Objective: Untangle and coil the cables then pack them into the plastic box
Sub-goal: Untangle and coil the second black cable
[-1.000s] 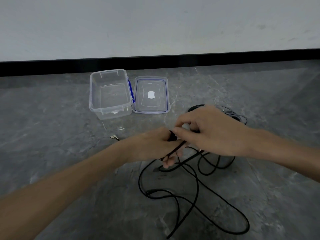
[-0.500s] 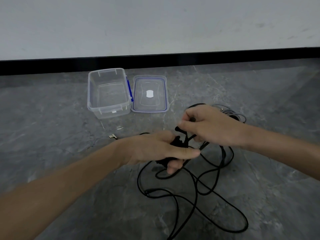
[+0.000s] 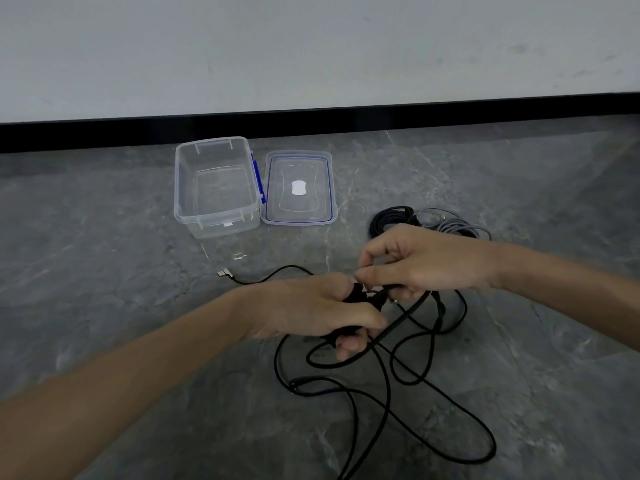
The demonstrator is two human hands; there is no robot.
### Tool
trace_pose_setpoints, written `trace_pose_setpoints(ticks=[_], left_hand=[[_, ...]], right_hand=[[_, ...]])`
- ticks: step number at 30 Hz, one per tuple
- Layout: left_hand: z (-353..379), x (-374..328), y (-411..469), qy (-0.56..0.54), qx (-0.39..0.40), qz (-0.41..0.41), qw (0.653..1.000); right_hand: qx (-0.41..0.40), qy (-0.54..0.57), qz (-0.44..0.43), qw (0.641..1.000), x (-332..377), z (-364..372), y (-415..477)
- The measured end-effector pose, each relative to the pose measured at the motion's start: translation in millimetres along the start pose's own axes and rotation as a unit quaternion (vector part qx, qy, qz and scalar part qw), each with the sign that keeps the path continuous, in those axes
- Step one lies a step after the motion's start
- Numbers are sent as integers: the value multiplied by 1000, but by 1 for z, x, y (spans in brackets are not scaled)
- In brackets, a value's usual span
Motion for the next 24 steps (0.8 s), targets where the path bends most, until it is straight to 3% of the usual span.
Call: trace_pose_setpoints(ticks=[4, 6, 11, 18, 24], left_hand=[[-11, -4, -2, 28, -29, 8, 999], [-13, -6, -6, -46, -33, 4, 998], [-31, -2, -8, -97, -113, 16, 989], [-30, 10, -7, -120, -120, -18, 985], [-27, 9, -6, -109, -100, -15, 989]], right_hand=[[1, 20, 29, 999, -13, 4, 2], [13, 25, 41, 999, -16, 8, -1], [34, 82, 12, 996, -19, 12, -3], [24, 124, 2, 992, -19, 4, 0], [75, 201, 27, 976, -22, 12, -1]])
Point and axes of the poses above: each hand's wrist, its own y-axis towards the middle knuckle, its own z-axis out of the palm, x = y × z, the point moved 10 cm from there along y, towards the middle knuckle, and after that the axes turned 10 degrees about y, right-handed, at the moved point
